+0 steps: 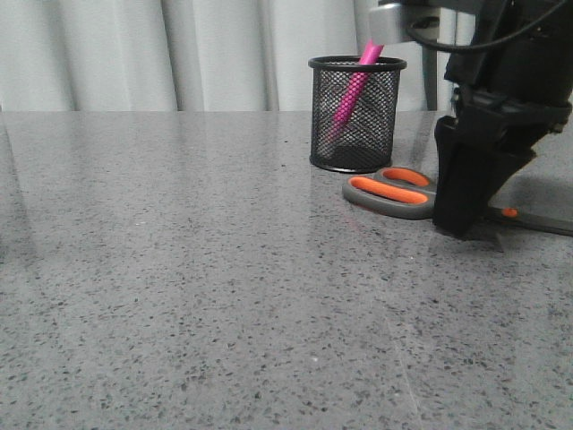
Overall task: Put pen and scissors into bin
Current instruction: 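Lower the right gripper onto the scissors handles and close on them, then lift the scissors with the right gripper and lower them blades-first into the cup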
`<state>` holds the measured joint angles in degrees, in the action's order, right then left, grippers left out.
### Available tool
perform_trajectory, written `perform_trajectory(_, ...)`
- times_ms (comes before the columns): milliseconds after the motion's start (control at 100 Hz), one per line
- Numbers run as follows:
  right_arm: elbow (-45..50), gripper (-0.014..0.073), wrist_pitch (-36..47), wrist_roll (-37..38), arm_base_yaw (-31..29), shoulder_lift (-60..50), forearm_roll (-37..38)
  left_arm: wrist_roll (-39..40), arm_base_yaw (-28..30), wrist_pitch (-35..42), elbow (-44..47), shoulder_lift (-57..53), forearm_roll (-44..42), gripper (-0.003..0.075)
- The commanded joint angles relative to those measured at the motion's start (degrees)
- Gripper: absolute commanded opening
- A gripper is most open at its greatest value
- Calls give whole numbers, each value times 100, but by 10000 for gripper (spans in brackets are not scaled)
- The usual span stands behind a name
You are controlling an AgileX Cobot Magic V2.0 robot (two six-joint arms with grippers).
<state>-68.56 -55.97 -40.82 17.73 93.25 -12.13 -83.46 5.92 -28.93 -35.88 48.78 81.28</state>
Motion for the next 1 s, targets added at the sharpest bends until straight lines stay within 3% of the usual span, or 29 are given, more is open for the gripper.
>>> perform_trajectory(0,-169,463,16,-58,-10,-138,-60,25,10,-47,-149,-59,267,-19)
perform_trajectory(140,-169,419,16,-58,-10,-114,-83,25,10,-47,-149,-59,267,-19)
perform_trajectory(410,-277,-76,-274,-43,-10,-114,-83,25,10,-47,-149,-59,271,-19)
perform_trajectory(560,-469,-75,-172,7,-21,-440,-258,25,10,-47,-149,-59,271,-19)
perform_trajectory(700,-373,-75,477,7,-88,-1075,-711,25,10,-47,-149,-59,271,-19)
perform_trajectory(990,707,-76,4315,-3,-21,-2197,-2085,25,10,-47,-149,-59,332,-19)
